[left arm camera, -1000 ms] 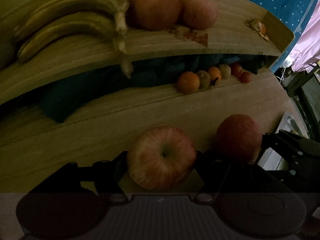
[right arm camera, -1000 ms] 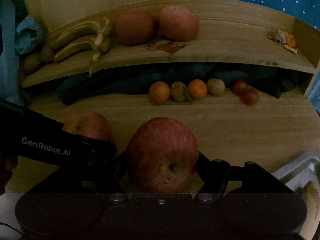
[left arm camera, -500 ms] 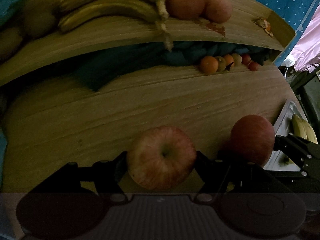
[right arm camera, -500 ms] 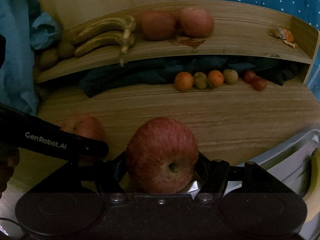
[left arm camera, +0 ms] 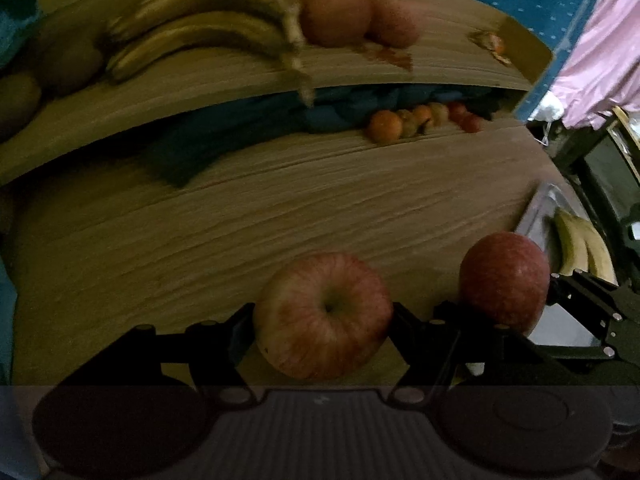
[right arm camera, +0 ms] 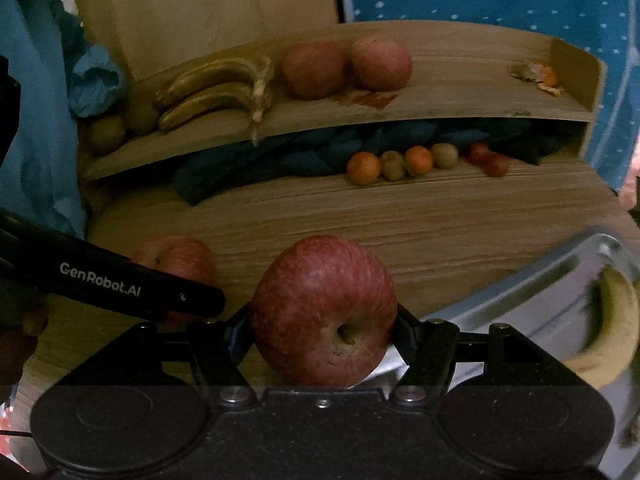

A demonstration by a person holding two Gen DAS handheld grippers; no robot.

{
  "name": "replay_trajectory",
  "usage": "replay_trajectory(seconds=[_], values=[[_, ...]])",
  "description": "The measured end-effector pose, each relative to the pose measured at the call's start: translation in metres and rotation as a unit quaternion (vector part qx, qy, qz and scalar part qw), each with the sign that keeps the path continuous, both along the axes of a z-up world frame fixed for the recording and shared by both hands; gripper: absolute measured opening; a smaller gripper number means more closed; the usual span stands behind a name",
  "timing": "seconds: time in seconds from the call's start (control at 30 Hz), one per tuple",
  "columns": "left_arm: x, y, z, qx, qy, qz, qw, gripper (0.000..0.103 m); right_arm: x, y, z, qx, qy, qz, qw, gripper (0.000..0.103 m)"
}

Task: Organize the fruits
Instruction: 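Carry both red apples over the metal tray beside the bananas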

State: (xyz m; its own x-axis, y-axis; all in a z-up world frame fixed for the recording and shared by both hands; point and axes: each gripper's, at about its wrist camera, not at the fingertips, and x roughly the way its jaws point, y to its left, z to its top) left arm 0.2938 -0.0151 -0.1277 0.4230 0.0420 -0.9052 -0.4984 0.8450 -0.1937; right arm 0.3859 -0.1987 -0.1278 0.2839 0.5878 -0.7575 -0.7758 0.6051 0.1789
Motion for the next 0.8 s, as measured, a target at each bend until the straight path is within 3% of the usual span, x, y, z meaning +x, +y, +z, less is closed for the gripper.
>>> replay_trajectory(seconds=[0.37,0.6,0.8], values=[[0.043,-0.054,0.012,-0.006,-0.028,-0.108,0.9937,0.074,0.013,-0.066,0.022,-0.011,-0.016,-0.103,0.995,0.07],[0.074,-0.098,0.005,-0.019,-0.031,-0.179,0.9831,0.074,0.019,-0.115,0.017,-0.03,-0.015,-0.17,0.985,0.07],[0.092,-0.124,-0.006,-0.023,-0.021,-0.211,0.977,0.074,0.021,-0.144,0.007,-0.043,-0.006,-0.208,0.977,0.07]])
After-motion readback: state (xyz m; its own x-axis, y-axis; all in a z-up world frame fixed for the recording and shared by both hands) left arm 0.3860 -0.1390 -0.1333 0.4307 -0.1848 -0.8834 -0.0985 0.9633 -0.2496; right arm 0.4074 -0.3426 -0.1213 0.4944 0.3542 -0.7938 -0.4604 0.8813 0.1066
